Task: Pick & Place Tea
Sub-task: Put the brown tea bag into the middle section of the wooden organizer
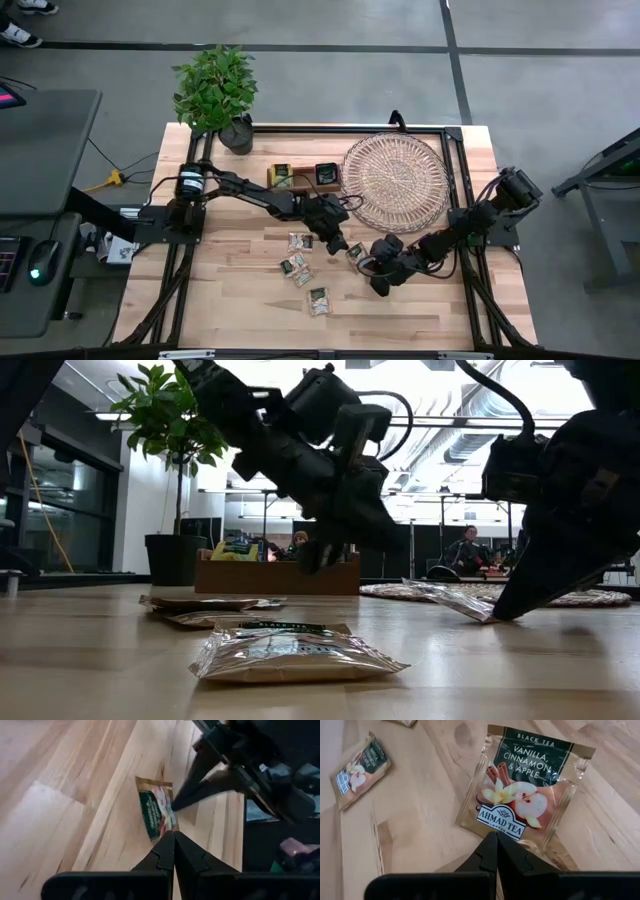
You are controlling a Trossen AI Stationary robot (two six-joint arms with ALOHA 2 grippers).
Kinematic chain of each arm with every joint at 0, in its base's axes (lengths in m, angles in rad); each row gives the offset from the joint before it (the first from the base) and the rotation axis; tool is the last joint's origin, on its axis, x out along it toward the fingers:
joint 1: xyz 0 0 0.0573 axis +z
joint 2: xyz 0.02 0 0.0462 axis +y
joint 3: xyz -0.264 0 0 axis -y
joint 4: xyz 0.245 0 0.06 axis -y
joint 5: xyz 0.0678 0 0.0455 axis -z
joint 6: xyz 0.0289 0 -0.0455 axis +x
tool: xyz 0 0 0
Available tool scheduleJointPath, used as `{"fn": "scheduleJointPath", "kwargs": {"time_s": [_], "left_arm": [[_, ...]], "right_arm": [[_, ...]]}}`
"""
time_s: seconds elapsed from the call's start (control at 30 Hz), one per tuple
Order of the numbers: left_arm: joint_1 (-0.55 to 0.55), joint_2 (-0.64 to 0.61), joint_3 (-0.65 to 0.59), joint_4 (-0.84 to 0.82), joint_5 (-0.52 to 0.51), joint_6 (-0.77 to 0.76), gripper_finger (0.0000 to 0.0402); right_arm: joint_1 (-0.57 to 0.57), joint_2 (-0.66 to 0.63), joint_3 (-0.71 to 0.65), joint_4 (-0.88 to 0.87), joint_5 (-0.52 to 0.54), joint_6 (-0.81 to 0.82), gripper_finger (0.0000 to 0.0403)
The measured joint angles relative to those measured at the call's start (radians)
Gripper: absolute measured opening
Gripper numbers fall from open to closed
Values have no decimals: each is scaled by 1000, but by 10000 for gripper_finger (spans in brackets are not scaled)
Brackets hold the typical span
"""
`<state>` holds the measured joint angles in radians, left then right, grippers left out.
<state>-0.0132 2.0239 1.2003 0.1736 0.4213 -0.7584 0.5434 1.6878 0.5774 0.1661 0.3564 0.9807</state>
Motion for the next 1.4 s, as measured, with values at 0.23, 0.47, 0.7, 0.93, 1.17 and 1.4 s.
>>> {"fn": "scheduleJointPath", "kwargs": {"time_s": [0.23, 0.47, 0.7, 0.93, 1.17, 1.4], "left_arm": [[0, 41, 11, 29, 37, -81, 31], [0, 57, 30, 5, 71, -115, 120], [0, 59, 59, -23, 31, -145, 161], [0, 59, 60, -30, -19, -149, 163], [-19, 58, 60, -45, -32, -144, 163], [-49, 101, 87, -50, -25, -164, 163]], "right_arm": [[0, 1, -1, -10, -27, -24, 0], [0, 1, -2, -15, -31, -28, 0], [1, 1, -2, -12, -30, -43, 0], [1, 2, -3, -7, -28, -64, 0], [0, 2, -3, -4, -18, -73, 0], [-11, 3, -3, 20, -13, -100, 0]]}}
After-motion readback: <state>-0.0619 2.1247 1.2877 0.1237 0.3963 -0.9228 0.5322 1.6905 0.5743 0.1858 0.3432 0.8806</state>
